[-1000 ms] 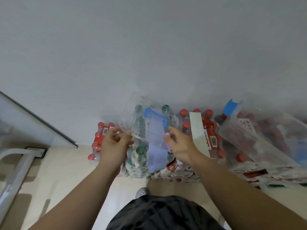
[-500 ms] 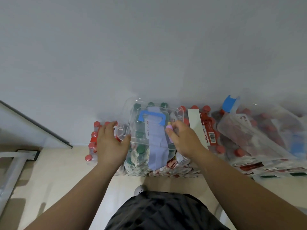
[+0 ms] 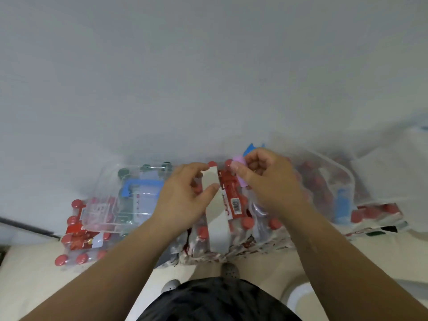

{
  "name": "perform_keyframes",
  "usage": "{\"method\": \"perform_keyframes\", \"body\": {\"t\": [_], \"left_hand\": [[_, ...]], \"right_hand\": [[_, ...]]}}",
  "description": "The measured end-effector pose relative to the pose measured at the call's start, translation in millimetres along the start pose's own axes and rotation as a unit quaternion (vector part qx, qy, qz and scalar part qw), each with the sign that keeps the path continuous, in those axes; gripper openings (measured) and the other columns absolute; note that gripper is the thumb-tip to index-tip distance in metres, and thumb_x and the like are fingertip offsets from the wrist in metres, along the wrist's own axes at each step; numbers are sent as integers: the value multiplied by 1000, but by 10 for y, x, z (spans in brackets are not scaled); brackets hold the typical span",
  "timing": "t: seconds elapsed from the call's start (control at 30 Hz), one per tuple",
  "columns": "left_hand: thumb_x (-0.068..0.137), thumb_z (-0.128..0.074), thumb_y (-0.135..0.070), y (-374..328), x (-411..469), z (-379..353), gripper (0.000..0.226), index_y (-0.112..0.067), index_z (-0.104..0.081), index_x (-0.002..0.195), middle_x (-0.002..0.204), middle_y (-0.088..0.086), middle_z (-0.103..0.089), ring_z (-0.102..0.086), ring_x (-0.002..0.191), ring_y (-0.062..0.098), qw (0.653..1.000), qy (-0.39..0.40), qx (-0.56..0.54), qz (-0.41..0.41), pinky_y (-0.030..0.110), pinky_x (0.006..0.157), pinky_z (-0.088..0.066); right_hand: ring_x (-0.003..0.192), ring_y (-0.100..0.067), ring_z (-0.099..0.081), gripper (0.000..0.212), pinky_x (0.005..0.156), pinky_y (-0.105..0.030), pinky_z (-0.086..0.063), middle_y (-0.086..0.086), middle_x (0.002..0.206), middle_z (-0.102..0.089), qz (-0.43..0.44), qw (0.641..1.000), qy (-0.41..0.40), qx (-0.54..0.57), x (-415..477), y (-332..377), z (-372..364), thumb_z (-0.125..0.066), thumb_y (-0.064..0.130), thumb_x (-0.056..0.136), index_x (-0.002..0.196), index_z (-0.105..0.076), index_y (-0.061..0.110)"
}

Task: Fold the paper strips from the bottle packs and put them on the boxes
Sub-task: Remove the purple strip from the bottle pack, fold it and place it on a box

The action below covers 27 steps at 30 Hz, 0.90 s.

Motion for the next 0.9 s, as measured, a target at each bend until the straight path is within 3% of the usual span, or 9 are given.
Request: {"method": "perform_keyframes", "body": {"t": [0.1,0.17,0.23,0.33,0.4,0.47,0.6,0.77,0.9], "left_hand": [[83,-72,-45,-291,85,-319,32,-48,-59,112,90,-14,-65,-63,65,6,999,21,-22,26,25,66,-52],[84,-71,-46,-432,118,-549,37,-44,-59,119,77,-14,-68,-63,61,2,998,32,-28,40,22,61,-50],[84,-71,-47,-537,126,-766,50,-40,-55,131,72,-12,-71,-65,62,-2,997,38,-23,59,16,59,-49],[81,-74,-46,-632,131,-1005,65,-37,-47,140,74,-12,-71,-66,69,-3,995,12,-29,93,20,68,-54],[82,-75,-41,-662,166,-1101,67,-37,-45,142,79,-14,-69,-66,74,-2,994,-5,-26,105,16,69,-52],[83,-75,-34,-672,239,-1153,62,-36,-48,139,85,-14,-70,-67,78,-1,991,-17,-43,124,18,72,-53],[86,-73,-20,-677,398,-1217,45,-38,-53,121,86,-5,-73,-72,78,12,974,-26,-145,173,35,74,-61],[86,-73,-14,-644,493,-1257,48,-36,-56,126,87,0,-71,-70,78,21,969,-15,-175,176,45,73,-60],[87,-74,-17,-595,494,-1258,52,-34,-55,132,91,6,-68,-70,83,28,968,-9,-178,177,49,77,-60]], "right_hand": [[54,-16,-59,28,56,-34,-55,4,62,-68,4,1000,-21,17,116,-129,500,-79,43,81,77,-66,19],[48,-13,-59,23,51,-27,-52,7,57,-66,2,1000,-22,1,210,-279,767,-80,34,84,76,-67,17],[51,-17,-64,19,54,-33,-57,7,60,-67,-8,999,8,-49,325,-463,929,-81,33,83,76,-69,20],[55,-13,-69,15,60,-41,-61,0,66,-72,-22,992,102,-77,509,-738,1020,-81,33,84,83,-74,20],[57,-16,-71,22,59,-39,-61,-1,68,-73,-18,983,151,-107,633,-898,1005,-77,42,87,85,-75,20],[58,-23,-73,29,58,-36,-61,-3,67,-75,-40,972,191,-129,750,-1005,946,-73,45,88,80,-75,17],[66,-30,-75,40,62,-40,-62,-10,68,-76,-101,948,250,-167,943,-1221,708,-73,48,85,69,-75,12],[71,-20,-75,22,77,-37,-63,2,66,-76,-149,939,247,-185,1049,-1459,430,-77,43,71,67,-79,22],[79,-26,-75,26,80,-40,-62,-3,76,-78,-164,945,244,-146,997,-1528,287,-78,39,81,81,-78,13]]}}
Point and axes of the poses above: each hand's wrist, its own x-axis towards the middle knuckle, its own z-axis out of the back of the hand, y = z × x, the point moved 2 cm from there along x, towards the middle knuckle
